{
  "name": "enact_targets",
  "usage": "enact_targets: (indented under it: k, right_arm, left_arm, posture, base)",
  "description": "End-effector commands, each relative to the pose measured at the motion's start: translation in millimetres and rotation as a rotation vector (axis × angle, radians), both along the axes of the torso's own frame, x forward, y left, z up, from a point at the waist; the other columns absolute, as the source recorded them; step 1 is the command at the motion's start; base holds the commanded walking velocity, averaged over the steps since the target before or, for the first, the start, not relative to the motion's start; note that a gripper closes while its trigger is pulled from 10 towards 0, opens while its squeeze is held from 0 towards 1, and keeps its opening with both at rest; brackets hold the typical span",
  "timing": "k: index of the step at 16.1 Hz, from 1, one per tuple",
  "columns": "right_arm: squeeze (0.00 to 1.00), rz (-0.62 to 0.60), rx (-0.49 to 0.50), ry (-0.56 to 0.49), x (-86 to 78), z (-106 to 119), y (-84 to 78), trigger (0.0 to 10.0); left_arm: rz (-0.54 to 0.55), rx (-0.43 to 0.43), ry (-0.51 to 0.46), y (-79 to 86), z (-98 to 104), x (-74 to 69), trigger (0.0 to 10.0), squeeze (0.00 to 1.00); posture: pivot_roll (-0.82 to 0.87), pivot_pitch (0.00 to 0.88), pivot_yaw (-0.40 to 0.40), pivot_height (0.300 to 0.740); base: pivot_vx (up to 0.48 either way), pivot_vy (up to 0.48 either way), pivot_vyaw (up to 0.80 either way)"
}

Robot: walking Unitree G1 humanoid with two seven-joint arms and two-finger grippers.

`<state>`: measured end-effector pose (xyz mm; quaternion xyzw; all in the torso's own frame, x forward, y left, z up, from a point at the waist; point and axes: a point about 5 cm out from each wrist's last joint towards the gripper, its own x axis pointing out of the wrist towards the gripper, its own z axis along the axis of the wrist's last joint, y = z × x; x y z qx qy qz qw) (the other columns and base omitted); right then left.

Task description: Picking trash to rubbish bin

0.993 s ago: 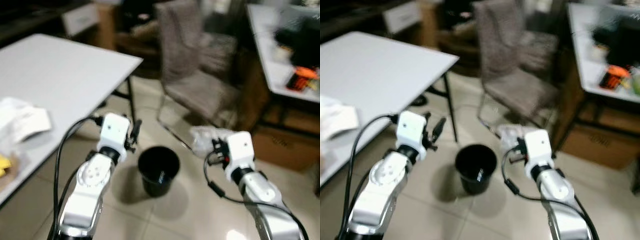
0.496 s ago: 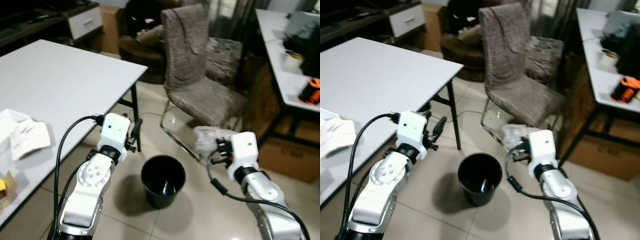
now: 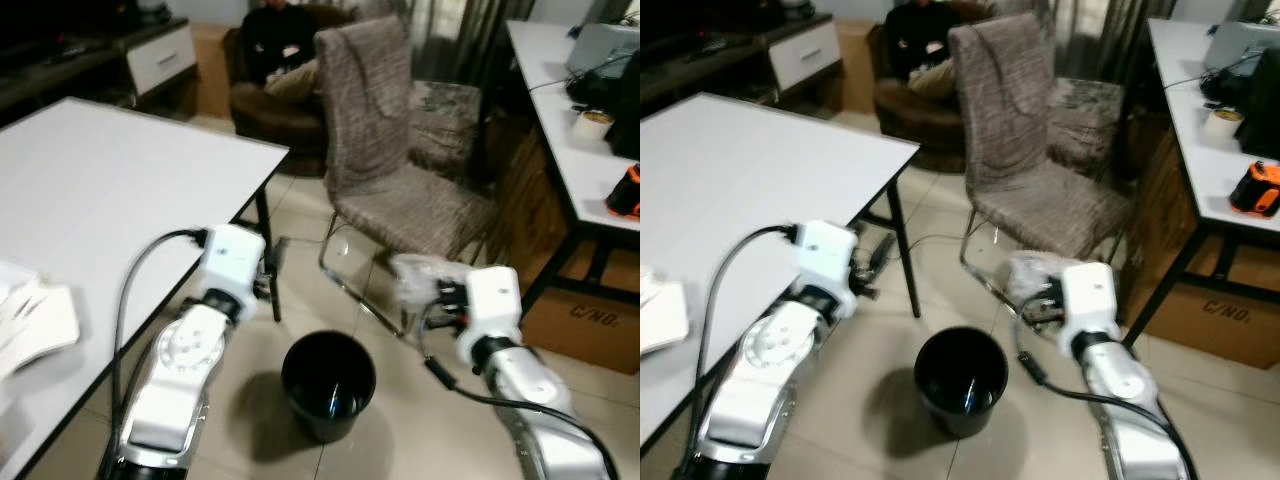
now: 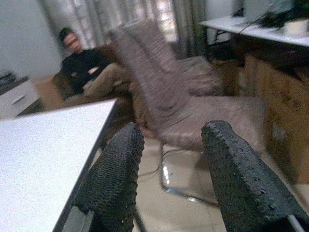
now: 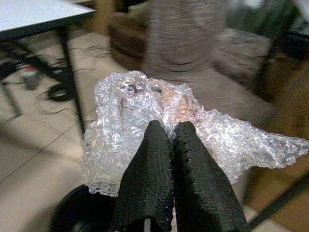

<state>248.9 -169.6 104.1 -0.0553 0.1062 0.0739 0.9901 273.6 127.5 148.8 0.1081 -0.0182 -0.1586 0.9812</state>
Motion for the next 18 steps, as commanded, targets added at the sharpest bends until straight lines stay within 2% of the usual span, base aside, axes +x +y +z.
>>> enact_targets:
  k: [1, 7, 10, 12, 13, 14, 15, 16, 18]
  right_arm:
    - [0.0, 0.018, -0.01, -0.015, 1.8, 3, 5.3, 10.0]
    - [0.0, 0.069, -0.016, 0.009, 2.9, -5, 11.0, 10.0]
    - [0.0, 0.064, -0.036, 0.016, 8.5, -9, 10.0, 10.0]
    - [0.0, 0.067, -0.091, -0.011, 16.3, -10, 10.1, 10.0]
    - [0.0, 0.069, -0.196, -0.038, 20.6, -11, 8.9, 10.0]
    - [0.0, 0.09, -0.244, -0.058, 25.2, -13, 9.9, 10.0]
    - [0.0, 0.105, -0.188, -0.04, 26.4, -13, 11.2, 10.0]
    - [0.0, 0.172, -0.101, -0.027, 26.4, -11, 15.9, 10.0]
    - [0.0, 0.23, -0.067, -0.022, 23.7, -11, 18.6, 10.0]
  left_arm:
    - [0.019, 0.019, -0.006, 7.3, 2, 1.9, 10.0, 0.0]
    - [0.077, 0.029, 0.037, 14.5, -5, 6.2, 10.0, 0.0]
    - [0.149, 0.022, 0.128, 28.5, -24, 5.1, 10.0, 0.0]
    - [0.144, 0.031, 0.156, 32.0, -32, 0.2, 10.0, 0.0]
    - [0.134, -0.008, 0.165, 29.9, -31, -1.4, 10.0, 0.0]
    - [0.101, -0.056, 0.192, 25.4, -32, -3.5, 10.0, 0.0]
    - [0.08, -0.009, 0.202, 23.5, -37, -4.8, 10.0, 0.0]
    - [0.009, 0.002, 0.214, 16.6, -38, -7.5, 10.0, 0.0]
    - [-0.022, -0.017, 0.221, 13.7, -38, -8.5, 10.0, 0.0]
  posture:
    - [-0.04, 0.015, -0.016, 0.74]
    - [-0.03, 0.002, -0.03, 0.74]
    - [-0.03, 0.003, -0.049, 0.74]
    - [-0.03, 0.008, -0.055, 0.74]
    - [-0.03, 0.009, -0.055, 0.74]
    - [-0.03, 0.021, -0.051, 0.74]
    - [-0.03, 0.023, -0.051, 0.74]
    - [-0.03, 0.032, -0.026, 0.74]
    - [-0.04, 0.025, -0.022, 0.74]
  base:
    - [0.334, 0.0, 0.0]
    - [0.047, 0.0, 0.0]
    - [0.0, 0.0, 0.0]
    - [0.0, 0.0, 0.0]
    - [0.0, 0.0, 0.0]
    - [0.0, 0.0, 0.0]
    - [0.0, 0.0, 0.0]
    - [0.0, 0.0, 0.0]
    - [0.0, 0.0, 0.0]
